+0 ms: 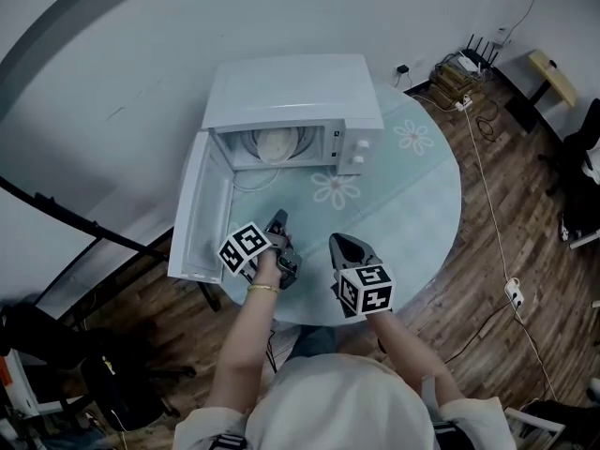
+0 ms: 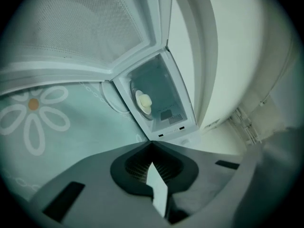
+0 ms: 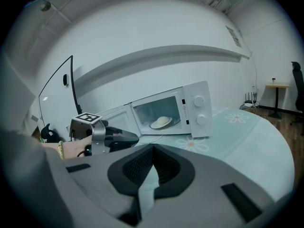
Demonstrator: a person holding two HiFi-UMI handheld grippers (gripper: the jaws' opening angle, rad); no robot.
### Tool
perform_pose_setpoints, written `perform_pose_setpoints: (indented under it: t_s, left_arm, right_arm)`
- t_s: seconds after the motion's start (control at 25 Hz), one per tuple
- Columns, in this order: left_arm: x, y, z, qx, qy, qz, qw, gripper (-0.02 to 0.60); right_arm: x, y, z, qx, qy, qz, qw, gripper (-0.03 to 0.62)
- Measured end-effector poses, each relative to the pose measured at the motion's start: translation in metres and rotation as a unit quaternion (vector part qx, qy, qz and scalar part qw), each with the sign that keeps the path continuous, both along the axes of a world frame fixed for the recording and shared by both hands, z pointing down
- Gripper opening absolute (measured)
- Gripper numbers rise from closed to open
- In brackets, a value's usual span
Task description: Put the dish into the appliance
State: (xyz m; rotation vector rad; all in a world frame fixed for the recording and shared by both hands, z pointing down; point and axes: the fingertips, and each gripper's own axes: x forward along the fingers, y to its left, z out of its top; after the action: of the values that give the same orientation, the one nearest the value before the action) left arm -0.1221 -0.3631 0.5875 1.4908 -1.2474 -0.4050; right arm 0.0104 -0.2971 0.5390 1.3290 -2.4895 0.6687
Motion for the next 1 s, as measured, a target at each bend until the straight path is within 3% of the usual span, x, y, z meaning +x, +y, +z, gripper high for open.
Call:
perform_pose_setpoints:
  t_s: [0.2, 0.52, 0.76, 1.0]
  left_arm:
    - [0.010, 0.043, -0.014, 0.026, -0.061, 0.043, 0.9969, 0.011]
    - [0.030, 0.118, -0.021, 0.036, -0.118, 0.086, 0.9886, 0.011]
    - [0.048, 0.170, -0.025, 0.041, -0.167, 0.124, 0.9773, 0.011]
    - [0.052, 0.210, -0.029, 0.047, -0.176, 0.134, 0.9741, 0.011]
  right_arm:
    - [0.007, 0.026, 0.004, -0.007, -0.008, 0.003, 1.000, 0.005]
    - [0.015, 0.073, 0.006, -0.020, -0.004, -0.003, 1.000, 0.005]
    - [0.022, 0.112, 0.002, -0.022, -0.003, -0.011, 1.000, 0.005]
    - [0.027, 0.146, 0.002, -0.019, -0.005, -0.016, 1.000, 0.005]
